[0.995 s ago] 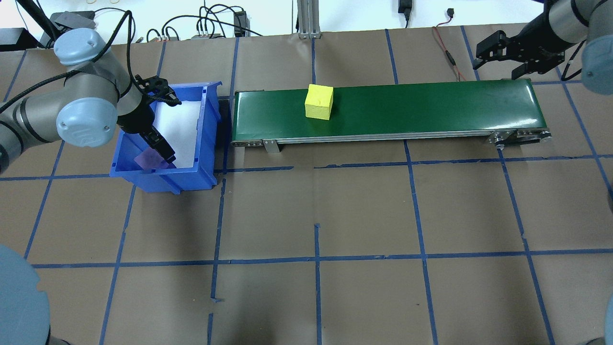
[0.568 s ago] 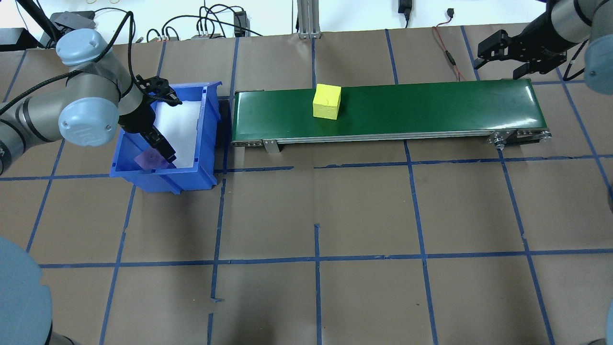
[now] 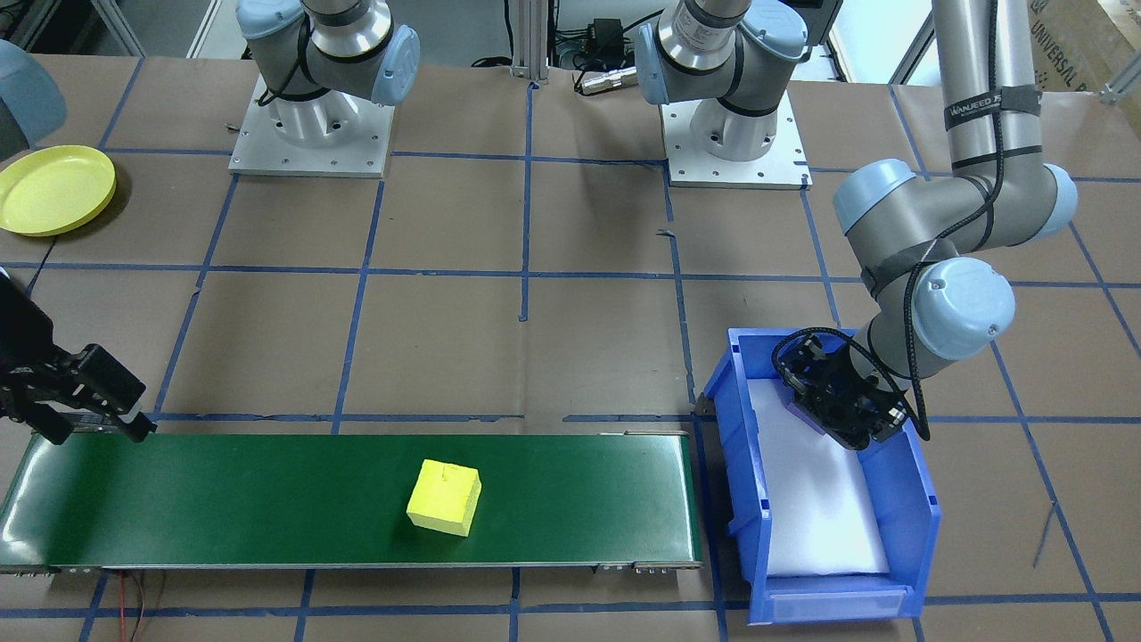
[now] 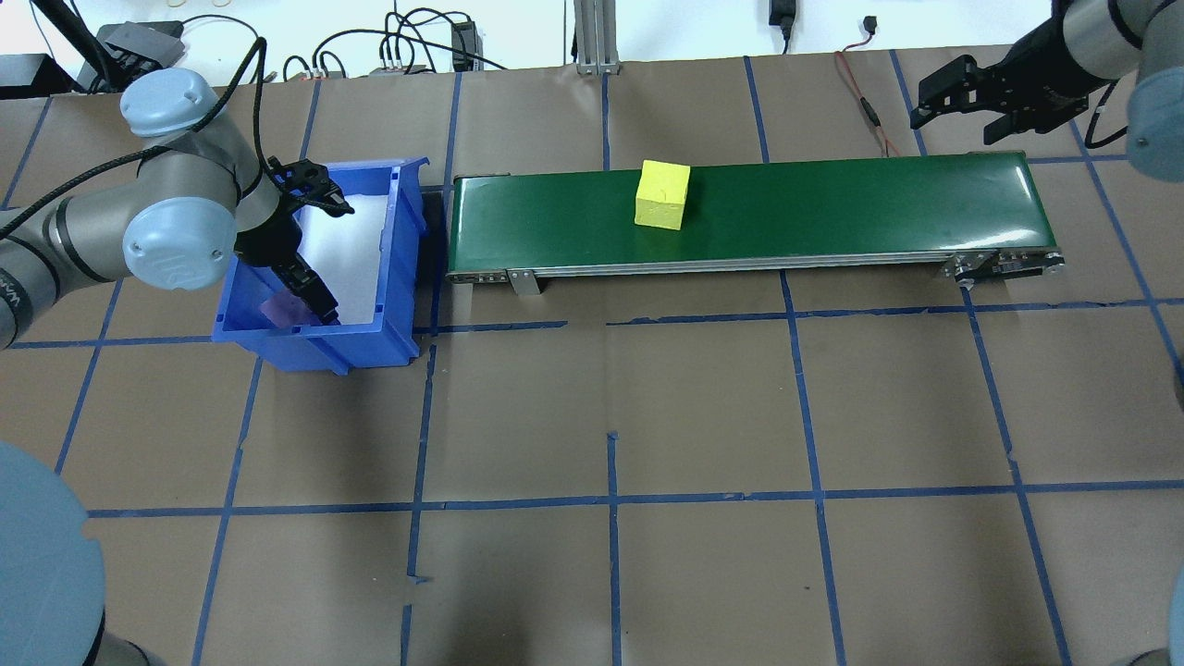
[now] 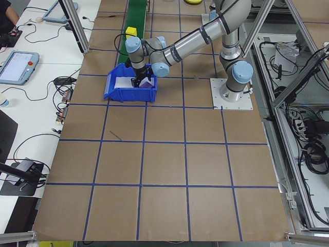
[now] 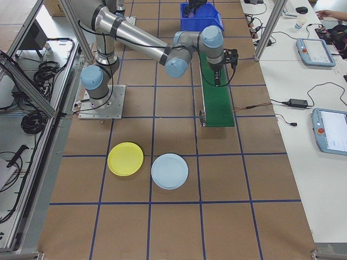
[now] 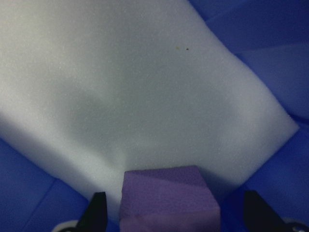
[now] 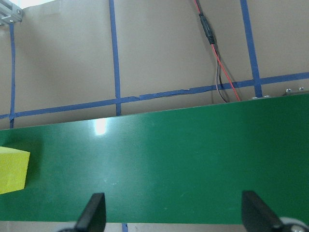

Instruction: Move block left to right into plate

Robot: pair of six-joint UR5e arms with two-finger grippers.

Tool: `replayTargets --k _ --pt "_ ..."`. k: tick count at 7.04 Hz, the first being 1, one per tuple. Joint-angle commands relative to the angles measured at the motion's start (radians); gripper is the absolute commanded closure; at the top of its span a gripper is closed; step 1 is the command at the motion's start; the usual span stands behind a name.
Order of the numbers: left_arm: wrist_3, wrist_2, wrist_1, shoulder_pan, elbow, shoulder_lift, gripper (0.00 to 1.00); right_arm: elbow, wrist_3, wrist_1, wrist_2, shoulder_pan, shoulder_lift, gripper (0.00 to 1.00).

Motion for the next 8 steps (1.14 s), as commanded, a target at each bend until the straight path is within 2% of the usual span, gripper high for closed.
replayTargets --k 1,2,3,5,6,8 --pt "-0.002 0.004 0.0 0.0 -0.001 -0.002 0.0 0.007 -0.005 0.012 0.071 0.001 0.008 0.0" --pt "-0.006 0.001 0.002 0.0 -0.002 -0.009 0.0 0.043 0.0 0.0 0.072 0.001 0.019 0.0" --pt "-0.006 -0.002 0.002 0.0 -0.001 -0.019 0.08 0.071 0.005 -0.001 0.071 0.003 0.016 0.0" --pt "-0.009 0.0 0.003 0.0 0.004 -0.019 0.49 0.1 0.003 -0.001 0.06 0.003 0.02 0.0" --pt "-0.011 -0.005 0.002 0.0 0.018 -0.019 0.57 0.096 -0.003 -0.026 0.071 0.003 0.039 0.0" --pt "-0.06 -0.012 0.044 -0.003 0.038 0.02 0.59 0.099 0.008 -0.057 0.074 0.006 0.06 0.0"
